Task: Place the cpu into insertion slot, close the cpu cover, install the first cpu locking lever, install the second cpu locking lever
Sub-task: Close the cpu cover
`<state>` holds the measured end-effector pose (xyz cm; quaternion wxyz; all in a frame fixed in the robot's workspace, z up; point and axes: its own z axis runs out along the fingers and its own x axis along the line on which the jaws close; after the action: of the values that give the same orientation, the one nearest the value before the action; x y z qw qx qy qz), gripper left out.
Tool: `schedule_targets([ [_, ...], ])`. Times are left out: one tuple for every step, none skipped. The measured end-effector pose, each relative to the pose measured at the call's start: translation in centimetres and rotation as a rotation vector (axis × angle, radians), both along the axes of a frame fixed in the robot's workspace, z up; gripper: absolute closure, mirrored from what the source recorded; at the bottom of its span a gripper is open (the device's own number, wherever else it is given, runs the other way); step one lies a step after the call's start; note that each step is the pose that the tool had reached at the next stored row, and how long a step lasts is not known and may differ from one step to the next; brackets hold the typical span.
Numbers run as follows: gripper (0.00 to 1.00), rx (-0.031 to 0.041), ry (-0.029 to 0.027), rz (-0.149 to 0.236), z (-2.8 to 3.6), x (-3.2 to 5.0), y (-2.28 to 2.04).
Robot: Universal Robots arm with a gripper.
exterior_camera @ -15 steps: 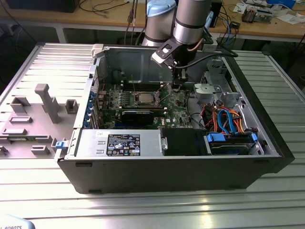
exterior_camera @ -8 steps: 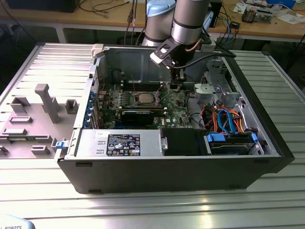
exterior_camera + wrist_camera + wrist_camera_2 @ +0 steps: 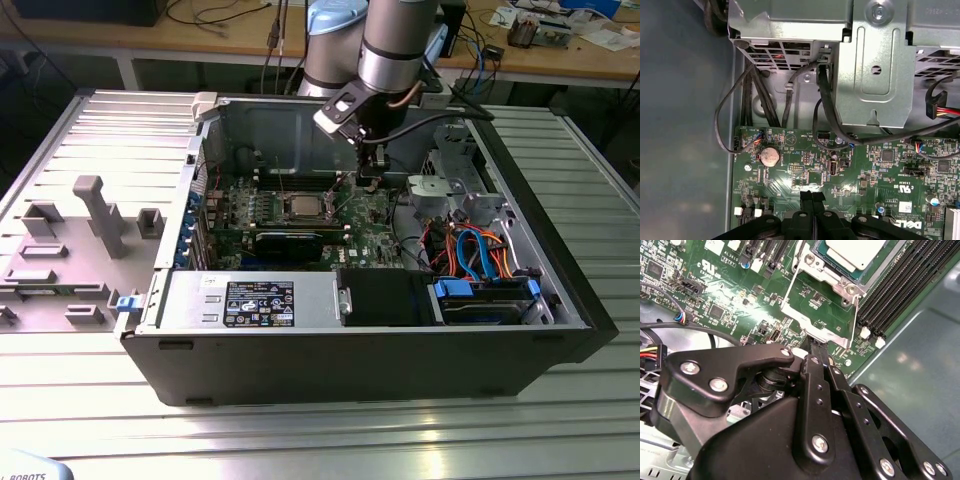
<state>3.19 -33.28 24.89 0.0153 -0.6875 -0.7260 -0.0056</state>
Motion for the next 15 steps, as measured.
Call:
schedule_targets([
  [0.89, -0.0001, 0.0, 0.0, 0.0, -0.03, 0.0],
  [0.89, 0.0, 0.0, 0.0, 0.0, -0.05, 0.0],
  [0.89, 0.0, 0.0, 0.0, 0.0, -0.08, 0.0],
  [0.89, 0.0, 0.0, 0.0, 0.0, -0.1, 0.0],
  [0.89, 0.0, 0.0, 0.0, -0.04, -0.31, 0.0],
  [0.89, 0.0, 0.0, 0.0, -0.04, -0.73, 0.0],
  [0.89, 0.0, 0.0, 0.0, -0.04, -0.74, 0.0],
  [0.89, -0.0001, 0.0, 0.0, -0.04, -0.76, 0.0],
  [0.89, 0.0, 0.0, 0.0, -0.04, -0.78, 0.0],
  [0.89, -0.0001, 0.0, 0.0, -0.04, -0.79, 0.0],
  [0.89, -0.0001, 0.0, 0.0, -0.04, -0.81, 0.0],
  [0.89, 0.0, 0.0, 0.0, -0.04, -0.83, 0.0],
  [0.89, 0.0, 0.0, 0.0, -0.04, -0.84, 0.0],
  [0.89, -0.0001, 0.0, 0.0, -0.04, -0.89, 0.0],
  [0.89, -0.0001, 0.0, 0.0, -0.04, -0.9, 0.0],
])
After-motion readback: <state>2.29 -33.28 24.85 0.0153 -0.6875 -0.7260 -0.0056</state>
